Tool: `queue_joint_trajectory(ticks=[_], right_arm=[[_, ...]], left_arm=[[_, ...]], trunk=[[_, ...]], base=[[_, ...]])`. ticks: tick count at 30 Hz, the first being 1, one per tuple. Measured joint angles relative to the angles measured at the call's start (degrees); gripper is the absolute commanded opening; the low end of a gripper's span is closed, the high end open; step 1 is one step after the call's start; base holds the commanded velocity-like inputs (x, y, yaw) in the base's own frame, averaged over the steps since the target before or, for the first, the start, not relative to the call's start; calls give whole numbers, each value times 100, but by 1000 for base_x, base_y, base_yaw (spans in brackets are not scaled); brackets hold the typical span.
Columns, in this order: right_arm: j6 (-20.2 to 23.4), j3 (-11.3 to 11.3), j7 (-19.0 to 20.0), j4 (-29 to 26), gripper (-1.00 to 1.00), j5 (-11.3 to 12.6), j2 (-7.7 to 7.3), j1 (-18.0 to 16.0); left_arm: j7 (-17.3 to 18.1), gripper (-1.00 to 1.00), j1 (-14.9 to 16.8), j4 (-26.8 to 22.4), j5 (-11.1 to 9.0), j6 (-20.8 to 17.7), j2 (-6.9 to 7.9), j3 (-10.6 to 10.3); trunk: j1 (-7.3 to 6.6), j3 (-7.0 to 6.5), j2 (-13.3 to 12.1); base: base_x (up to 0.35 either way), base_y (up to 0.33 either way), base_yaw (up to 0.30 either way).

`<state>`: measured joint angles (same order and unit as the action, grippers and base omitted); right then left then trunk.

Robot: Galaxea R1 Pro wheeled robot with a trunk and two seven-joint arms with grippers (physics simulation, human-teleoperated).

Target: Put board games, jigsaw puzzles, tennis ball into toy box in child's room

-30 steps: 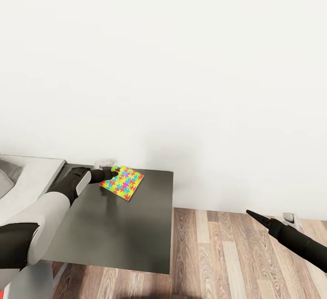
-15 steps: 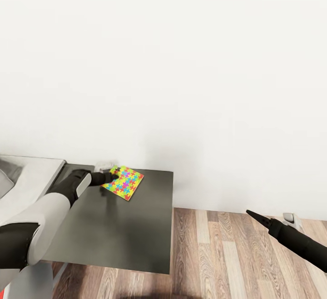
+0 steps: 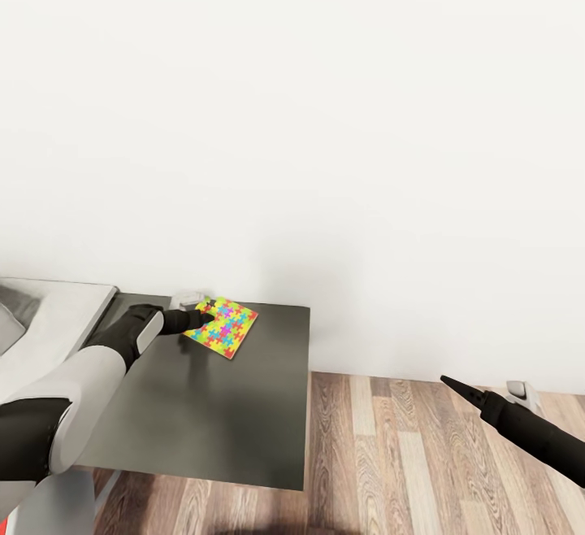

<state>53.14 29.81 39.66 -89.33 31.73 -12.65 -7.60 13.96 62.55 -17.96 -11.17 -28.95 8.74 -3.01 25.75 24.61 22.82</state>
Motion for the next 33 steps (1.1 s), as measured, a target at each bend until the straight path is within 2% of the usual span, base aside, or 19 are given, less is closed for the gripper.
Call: queue_joint_trajectory(ticks=[11, 19, 27, 33], right_arm=[[0, 0, -1, 1, 100, 0, -1, 0], [0, 0, 0, 1, 100, 0, -1, 0], [1, 0, 0, -1, 100, 0, 1, 0], [1, 0, -1, -1, 100, 0, 4, 0]], left_arm=[[5, 100, 0, -15, 0, 3, -8, 6], [6, 100, 3, -31, -14, 7, -10, -192], [224, 100, -1, -28, 5, 8, -11, -248], [243, 100, -1, -29, 6, 8, -11, -249]], trunk=[[0, 0, -1], [1, -1, 1], [0, 0, -1], [0, 0, -1]], base=[[-11, -125, -44], [-100, -193, -1], [-54, -130, 0], [-37, -160, 0]])
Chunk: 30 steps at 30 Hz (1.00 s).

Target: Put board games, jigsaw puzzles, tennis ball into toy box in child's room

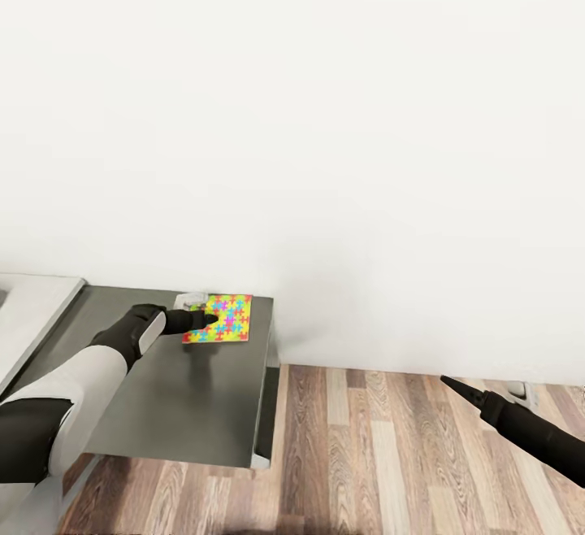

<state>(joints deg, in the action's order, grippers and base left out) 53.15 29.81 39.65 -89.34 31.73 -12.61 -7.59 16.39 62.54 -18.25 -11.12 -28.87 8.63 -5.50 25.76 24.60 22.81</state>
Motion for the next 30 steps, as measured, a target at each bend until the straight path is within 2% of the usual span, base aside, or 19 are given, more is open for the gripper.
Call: queue_joint_trajectory(ticks=[14, 26, 30], right_arm=[[0, 0, 0, -2, 100, 0, 13, 0], [-1, 0, 1, 2, 100, 0, 13, -1], [-1, -4, 0, -1, 100, 0, 13, 0]], left_arm=[[2, 100, 0, -5, 0, -1, 2, 0], [1, 100, 0, -5, -1, -2, 0, 0], [0, 100, 0, -5, 0, 0, 0, 0]], trunk=[[0, 0, 1], [0, 0, 1], [1, 0, 0]], base=[[-67, -155, 0], [-39, 39, 0], [-69, -109, 0]])
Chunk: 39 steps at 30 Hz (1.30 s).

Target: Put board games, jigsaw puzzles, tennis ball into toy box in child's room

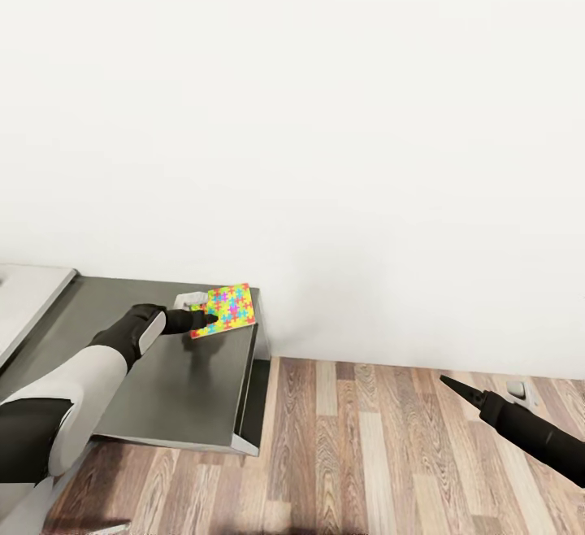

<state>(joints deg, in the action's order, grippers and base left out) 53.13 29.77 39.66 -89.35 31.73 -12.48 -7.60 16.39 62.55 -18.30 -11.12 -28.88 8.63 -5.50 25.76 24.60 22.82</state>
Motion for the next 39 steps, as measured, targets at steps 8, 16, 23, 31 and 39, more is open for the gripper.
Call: queue_joint_trajectory(ticks=[8, 16, 23, 31, 39], right_arm=[[1, -2, 1, 3, 100, 0, 3, -1], [-1, -5, 1, 1, 100, 0, 8, 0], [0, -5, 0, 0, 100, 0, 9, 0], [1, -5, 0, 1, 100, -7, 9, 0], [-2, -4, -1, 0, 100, -10, 9, 0]], left_arm=[[-5, 100, 0, 0, -1, -2, 0, 3], [-7, 100, 0, 0, -1, -1, 0, 1], [-8, 100, 0, 0, 0, -1, 0, 1], [-8, 100, 0, 0, 0, -1, -2, 8], [-7, 100, 0, 1, 0, 1, -5, 1]], trunk=[[-2, 0, 1], [-1, 0, 0], [-2, 0, 1], [-2, 0, 1], [-1, 0, 0]], base=[[21, -13, 0], [70, 88, 0], [37, 6, 0], [120, -58, 0], [8, -106, 0]])
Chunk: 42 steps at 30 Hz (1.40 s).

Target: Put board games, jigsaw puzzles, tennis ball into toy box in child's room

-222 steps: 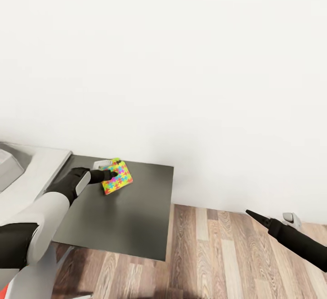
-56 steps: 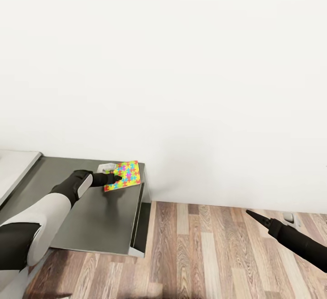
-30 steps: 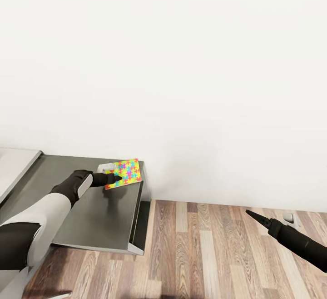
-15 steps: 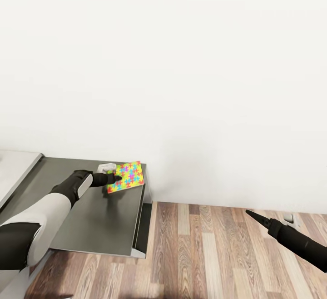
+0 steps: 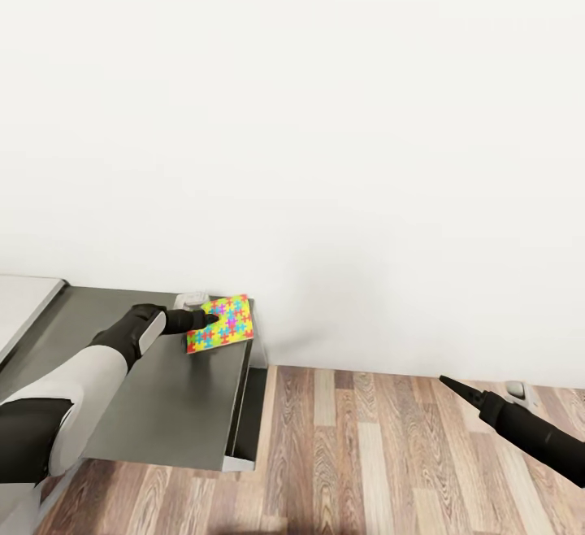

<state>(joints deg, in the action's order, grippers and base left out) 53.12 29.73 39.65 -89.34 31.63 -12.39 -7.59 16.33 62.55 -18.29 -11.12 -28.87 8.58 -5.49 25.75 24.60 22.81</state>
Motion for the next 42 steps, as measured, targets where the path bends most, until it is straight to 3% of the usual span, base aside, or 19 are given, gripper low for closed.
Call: queue_joint_trajectory(ticks=[33, 42], right_arm=[[-5, -1, 0, 0, 100, 8, 0, -1], [-319, -48, -46, -2, 100, -13, 0, -1]], left_arm=[[-1, 100, 0, -1, -1, -2, 5, -1], [27, 100, 1, -136, -22, -10, 123, 50]], trunk=[[0, 0, 1], [0, 0, 1]], base=[[0, -61, 0], [0, 0, 0]])
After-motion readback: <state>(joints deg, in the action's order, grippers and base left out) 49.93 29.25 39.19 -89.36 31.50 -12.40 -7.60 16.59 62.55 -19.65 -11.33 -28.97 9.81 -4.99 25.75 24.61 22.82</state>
